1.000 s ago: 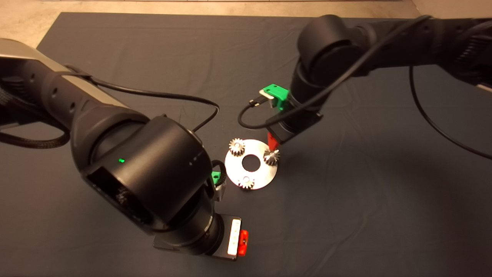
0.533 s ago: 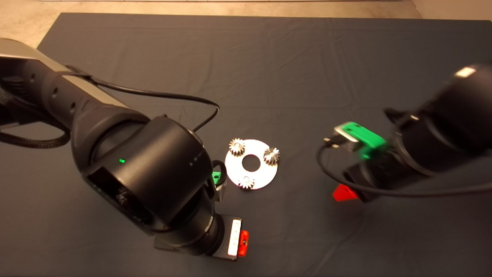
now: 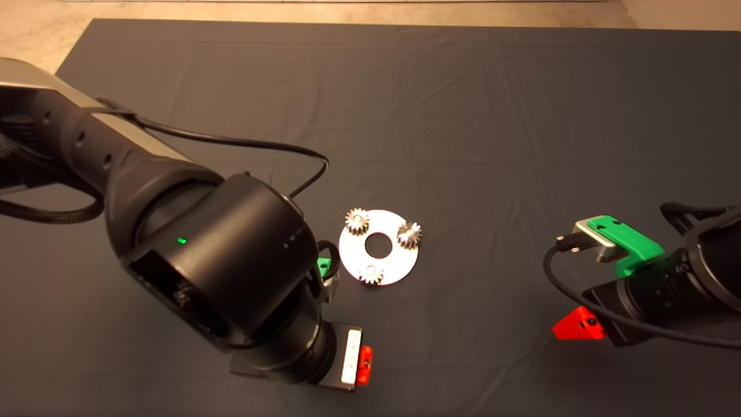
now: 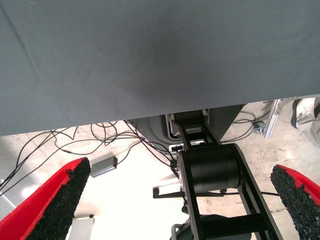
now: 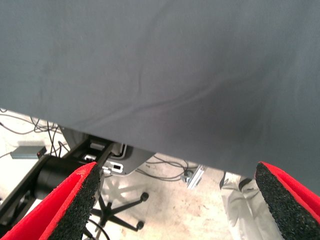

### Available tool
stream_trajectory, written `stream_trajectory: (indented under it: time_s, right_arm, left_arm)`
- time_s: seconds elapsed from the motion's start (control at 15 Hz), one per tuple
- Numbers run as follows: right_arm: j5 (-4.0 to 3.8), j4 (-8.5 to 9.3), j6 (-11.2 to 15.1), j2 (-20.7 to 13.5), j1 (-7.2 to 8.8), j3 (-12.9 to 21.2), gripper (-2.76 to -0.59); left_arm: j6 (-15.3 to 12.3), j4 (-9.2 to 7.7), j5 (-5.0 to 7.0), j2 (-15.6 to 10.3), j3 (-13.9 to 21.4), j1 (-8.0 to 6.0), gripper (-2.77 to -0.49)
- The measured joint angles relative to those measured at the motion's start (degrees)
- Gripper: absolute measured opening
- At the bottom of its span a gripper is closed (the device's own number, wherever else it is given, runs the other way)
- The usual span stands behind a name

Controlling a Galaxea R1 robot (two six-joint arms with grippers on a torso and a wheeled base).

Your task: Install three planetary gears onto the carrier pins

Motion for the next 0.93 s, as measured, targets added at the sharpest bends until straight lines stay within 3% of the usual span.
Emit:
stream_trajectory:
  time_s: [0.47,0.6,0.93]
  right_arm:
    - [-0.06,0.29,0.55,-0.02,0.01,0.59,-1.04]
    - [-0.06,0.35,0.72,0.0,0.01,0.63,-1.04]
    - [-0.06,0.38,0.89,0.0,0.01,0.63,-1.04]
  left_arm:
    - [-0.01,-0.05,-0.06,-0.04,0.0,-0.02,-0.64]
    - [-0.01,-0.05,-0.06,-0.02,0.0,0.0,-0.49]
    - [0.0,-0.05,-0.06,-0.01,0.0,-0.01,-0.49]
